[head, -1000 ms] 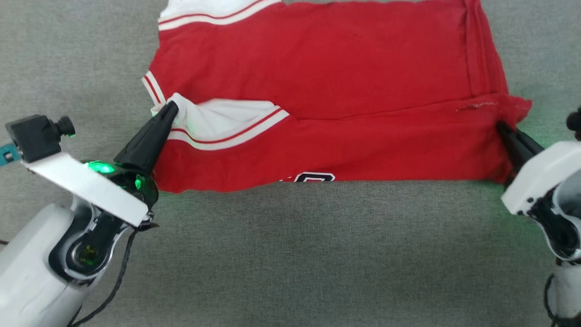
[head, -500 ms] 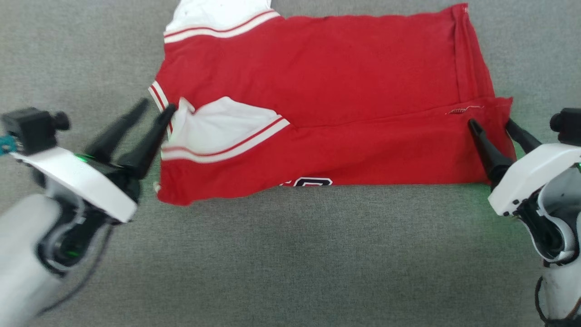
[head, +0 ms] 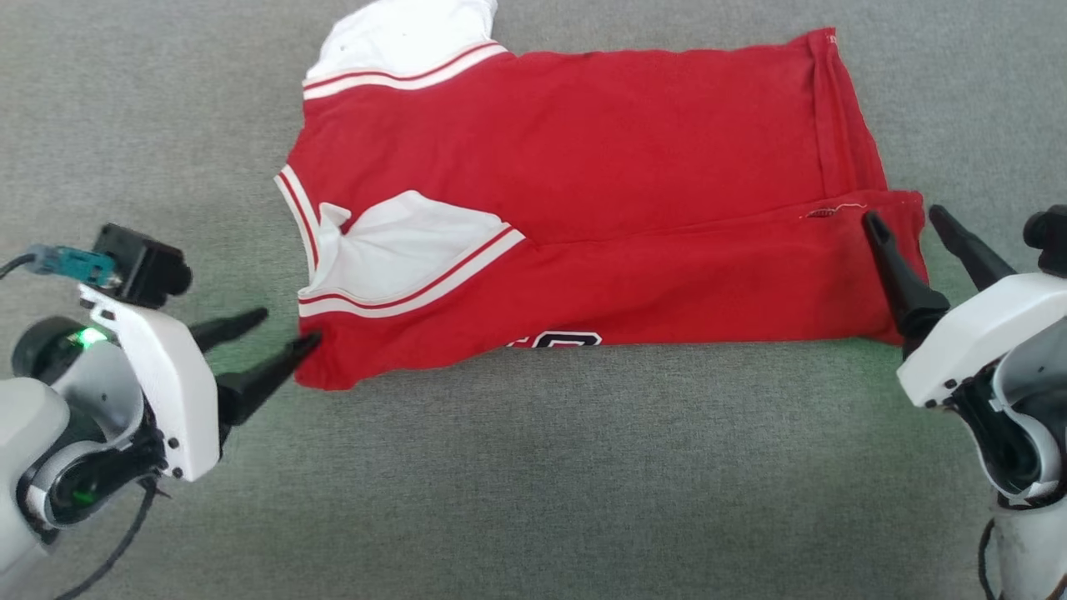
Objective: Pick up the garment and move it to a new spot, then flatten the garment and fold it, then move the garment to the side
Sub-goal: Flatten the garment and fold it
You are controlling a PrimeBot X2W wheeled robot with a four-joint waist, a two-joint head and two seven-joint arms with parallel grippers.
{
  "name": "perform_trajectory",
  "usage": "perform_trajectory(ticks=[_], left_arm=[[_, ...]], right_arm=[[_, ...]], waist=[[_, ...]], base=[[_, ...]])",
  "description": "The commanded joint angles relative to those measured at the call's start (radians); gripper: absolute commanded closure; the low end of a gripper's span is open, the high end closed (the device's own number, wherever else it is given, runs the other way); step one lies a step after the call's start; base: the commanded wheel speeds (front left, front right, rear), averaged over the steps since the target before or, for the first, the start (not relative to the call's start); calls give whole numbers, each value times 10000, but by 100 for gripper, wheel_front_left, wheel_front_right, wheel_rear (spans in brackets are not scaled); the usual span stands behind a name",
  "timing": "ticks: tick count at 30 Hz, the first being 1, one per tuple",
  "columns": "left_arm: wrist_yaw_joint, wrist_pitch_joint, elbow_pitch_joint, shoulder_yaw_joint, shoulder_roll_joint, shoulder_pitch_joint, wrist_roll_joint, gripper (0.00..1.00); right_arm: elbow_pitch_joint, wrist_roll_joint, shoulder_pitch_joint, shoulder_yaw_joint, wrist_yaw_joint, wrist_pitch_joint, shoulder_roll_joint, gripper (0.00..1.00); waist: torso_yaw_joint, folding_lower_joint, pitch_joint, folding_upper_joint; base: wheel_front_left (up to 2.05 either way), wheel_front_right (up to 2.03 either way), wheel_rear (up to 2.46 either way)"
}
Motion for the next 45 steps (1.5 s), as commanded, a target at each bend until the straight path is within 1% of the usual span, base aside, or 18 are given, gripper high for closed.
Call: perform_trajectory(ticks=[1, 4, 7, 10, 11, 12, 13, 14, 15, 20, 21, 28, 32, 33, 34, 35, 40, 45], left_arm=[[78, 187, 52, -24, -66, 27, -248, 0], [-28, 648, 428, 16, -432, 96, -999, 0], [-74, 1267, 1223, -191, -575, -107, -1138, 0], [-267, 1979, 1785, -327, -893, -73, -1708, 0], [-327, 2198, 1896, -380, -967, -98, -1847, 6], [-379, 2355, 1953, -432, -998, -115, -1946, 25], [-438, 2461, 2008, -445, -1017, -119, -2018, 52], [-470, 2581, 2008, -469, -1046, -144, -2037, 68], [-527, 2657, 1980, -467, -1072, -136, -2182, 100], [-600, 2516, 1733, -364, -1008, -260, -2218, 100], [-600, 2516, 1733, -364, -1008, -260, -2218, 100], [-598, 2111, 1429, -350, -1207, -431, -1977, 100], [-598, 1932, 1339, -395, -1304, -507, -1857, 100], [-599, 1879, 1333, -417, -1339, -525, -1829, 100], [-599, 1845, 1327, -437, -1372, -543, -1802, 100], [-599, 1806, 1305, -459, -1420, -550, -1810, 100], [-600, 1517, 1193, -529, -1335, -365, -1842, 100], [-601, 922, 495, -547, -686, 258, -2092, 100]], right_arm=[[-37, -67, 40, 41, -4, 29, 71, 0], [-64, -68, -83, 66, -4, 60, 122, 0], [-86, -94, -200, 115, -4, 108, 143, 0], [-112, -111, -334, 107, -4, 182, 95, 0], [-109, -152, -365, 125, -4, 217, 71, 0], [-107, -177, -379, 147, -4, 266, 42, 0], [-99, -177, -403, 193, -4, 344, 5, 0], [-85, -186, -436, 269, -4, 462, -46, 0], [-71, -193, -459, 363, -4, 633, -123, 0], [-131, -149, -522, 954, -4, 2133, -888, 0], [-131, -149, -522, 954, -4, 2133, -888, 0], [-253, 1, -746, 1685, -4, 4693, -2039, 0], [-2, 65, -803, 1921, -6, 5420, -2146, 0], [53, 37, -799, 1942, -6, 5490, -2135, 38], [96, 63, -779, 1990, -6, 5575, -2121, 62], [145, 127, -743, 1980, -4, 5592, -2090, 98], [163, 111, -541, 1661, -15, 5284, -2053, 100], [-494, 271, 177, 1428, -14, 5175, -2114, 100]], waist=[[-91, 0, 119, 0], [-201, 0, 320, 0], [-323, 0, 498, 0], [-429, 0, 616, 0], [-452, 0, 633, 0], [-471, 0, 651, 0], [-490, 0, 669, 0], [-505, 0, 683, 0], [-517, 0, 696, 0], [-490, 0, 756, 0], [-490, 0, 756, 0], [-245, 0, 950, 0], [-110, 0, 1047, 0], [-80, 0, 1050, 0], [-57, 0, 1046, 0], [-34, 0, 1033, 0], [-12, 0, 790, 0], [-19, 0, 351, 0]], base=[[0, 0, 0], [0, 0, 0], [0, 0, 0], [0, 0, 0], [0, 0, 0], [0, 0, 0], [0, 0, 0], [0, 0, 0], [0, 0, 0], [0, 0, 0], [0, 0, 0], [0, 0, 0], [0, 0, 0], [0, 0, 0], [0, 0, 0], [0, 0, 0], [0, 0, 0], [0, 0, 0]])
